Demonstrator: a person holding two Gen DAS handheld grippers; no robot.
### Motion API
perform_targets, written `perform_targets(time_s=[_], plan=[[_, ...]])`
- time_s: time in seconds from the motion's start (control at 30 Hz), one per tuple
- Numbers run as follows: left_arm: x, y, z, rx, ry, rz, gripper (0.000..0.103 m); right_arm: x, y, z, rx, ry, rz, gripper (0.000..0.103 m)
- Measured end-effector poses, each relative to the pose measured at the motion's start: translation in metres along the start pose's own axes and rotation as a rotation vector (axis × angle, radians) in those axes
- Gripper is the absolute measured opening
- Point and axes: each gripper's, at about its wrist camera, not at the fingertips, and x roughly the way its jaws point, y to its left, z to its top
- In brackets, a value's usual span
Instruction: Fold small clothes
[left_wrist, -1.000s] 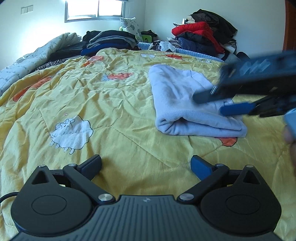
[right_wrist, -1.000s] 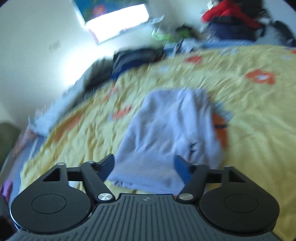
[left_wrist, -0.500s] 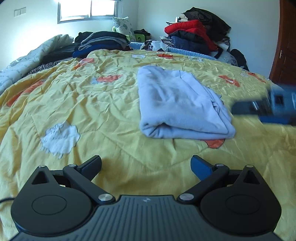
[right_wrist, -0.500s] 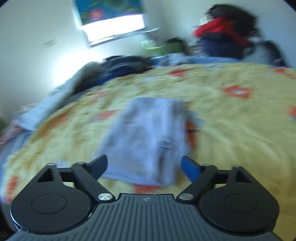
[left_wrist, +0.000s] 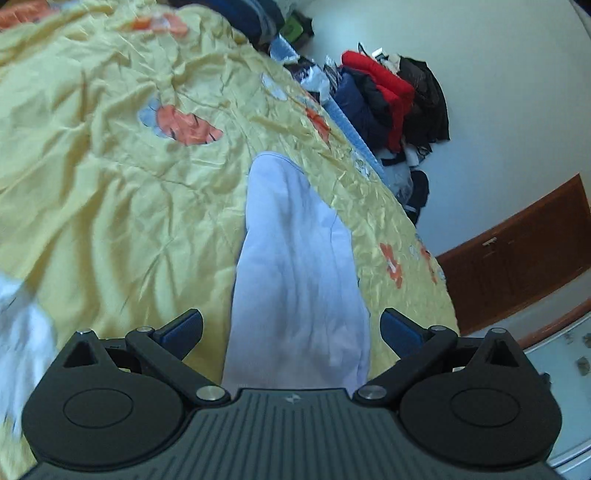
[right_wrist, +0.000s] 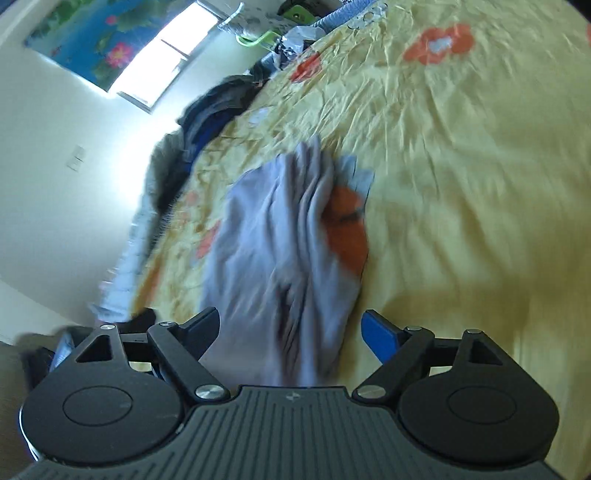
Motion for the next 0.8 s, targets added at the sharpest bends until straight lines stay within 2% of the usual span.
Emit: perform_targets(time_s=[0.07,0.13,0.2,0.23,0.27,0.33,0.37,0.4,0.5,0.63,0.7,0.73,0.8], plan=[[0.016,0.005,0.008,-0.022,0.048,0.018,0.101,0.02,-0.001,0.013,0.006,0.081,-0.007,0.089],[0.023,0.001,0.008,0.008,0.054,0.017,0.094,0.028,-0.002,0.016,0.012,0.102,0.023,0.091],[0.028,-0.003,0.007,0.04,0.073,0.033,0.074,0.033,0.0,0.016,0.02,0.122,0.052,0.091],[0.031,-0.007,0.005,0.062,0.086,0.069,0.046,0.036,0.001,0.015,0.021,0.131,0.072,0.089],[0.033,-0.011,0.003,0.1,0.09,0.126,0.033,0.039,0.003,0.014,0.014,0.136,0.086,0.082],[0.035,-0.015,0.001,0.144,0.09,0.157,0.031,0.043,0.013,0.014,-0.033,0.142,0.047,0.057],[0.033,-0.017,0.001,0.16,0.094,0.171,0.028,0.048,0.018,0.014,-0.052,0.161,0.018,0.022],[0.032,-0.02,0.0,0.178,0.094,0.182,0.026,0.049,0.016,0.012,-0.05,0.182,-0.003,0.02],[0.024,-0.029,-0.002,0.203,0.107,0.2,0.023,0.046,0.018,0.008,-0.065,0.172,0.0,0.02],[0.005,-0.039,-0.015,0.258,0.128,0.184,0.022,0.024,0.025,0.006,-0.058,0.175,0.063,0.02],[0.007,-0.036,-0.024,0.296,0.143,0.216,0.023,0.014,0.021,-0.001,-0.038,0.179,0.091,0.02],[0.01,-0.033,-0.027,0.309,0.142,0.24,0.026,0.016,0.017,-0.006,-0.03,0.198,0.084,0.02],[0.009,-0.029,-0.033,0.321,0.111,0.242,0.029,0.028,0.008,-0.017,-0.021,0.219,0.024,0.026]])
